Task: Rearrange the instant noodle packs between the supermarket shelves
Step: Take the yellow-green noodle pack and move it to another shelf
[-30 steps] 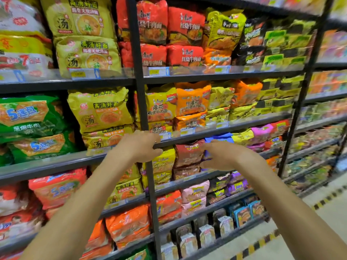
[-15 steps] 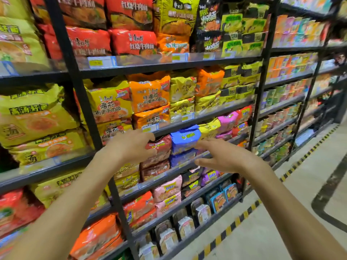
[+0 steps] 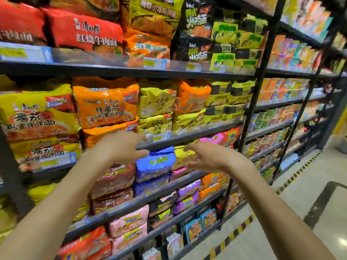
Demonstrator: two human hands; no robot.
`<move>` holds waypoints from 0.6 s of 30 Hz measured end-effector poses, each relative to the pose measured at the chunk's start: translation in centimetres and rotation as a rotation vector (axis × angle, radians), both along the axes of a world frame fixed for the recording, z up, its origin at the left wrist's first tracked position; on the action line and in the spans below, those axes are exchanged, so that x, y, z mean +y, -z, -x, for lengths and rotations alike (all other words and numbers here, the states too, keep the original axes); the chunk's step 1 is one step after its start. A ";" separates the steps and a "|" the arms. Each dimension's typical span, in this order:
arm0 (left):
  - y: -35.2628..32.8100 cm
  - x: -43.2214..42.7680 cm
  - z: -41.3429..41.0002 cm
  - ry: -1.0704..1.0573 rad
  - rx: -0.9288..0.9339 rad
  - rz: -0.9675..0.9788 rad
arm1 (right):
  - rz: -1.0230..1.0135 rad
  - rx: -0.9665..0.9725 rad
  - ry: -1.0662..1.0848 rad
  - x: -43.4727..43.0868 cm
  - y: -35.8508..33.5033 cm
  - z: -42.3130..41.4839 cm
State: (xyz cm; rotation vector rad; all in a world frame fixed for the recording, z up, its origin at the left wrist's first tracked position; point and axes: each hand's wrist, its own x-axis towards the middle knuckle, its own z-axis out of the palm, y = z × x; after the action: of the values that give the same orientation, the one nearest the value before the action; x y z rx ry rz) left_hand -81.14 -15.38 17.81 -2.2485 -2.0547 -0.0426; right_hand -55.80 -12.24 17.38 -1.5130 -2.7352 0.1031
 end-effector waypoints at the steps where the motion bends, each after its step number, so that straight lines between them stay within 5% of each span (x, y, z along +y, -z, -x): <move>1: -0.1 1.2 -0.4 -0.012 -0.009 -0.011 | -0.005 -0.003 -0.008 1.3 -0.2 -0.3; 18: -7.3 13.9 -3.1 -0.286 0.031 -0.178 | -0.299 0.090 -0.357 22.1 -5.8 0.1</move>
State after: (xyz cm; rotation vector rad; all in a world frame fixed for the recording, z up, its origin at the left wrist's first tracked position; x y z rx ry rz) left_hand -78.01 -1.53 25.09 -1.8266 -2.2358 -0.1616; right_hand -55.94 9.87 23.20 -0.9188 -2.7603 -0.2191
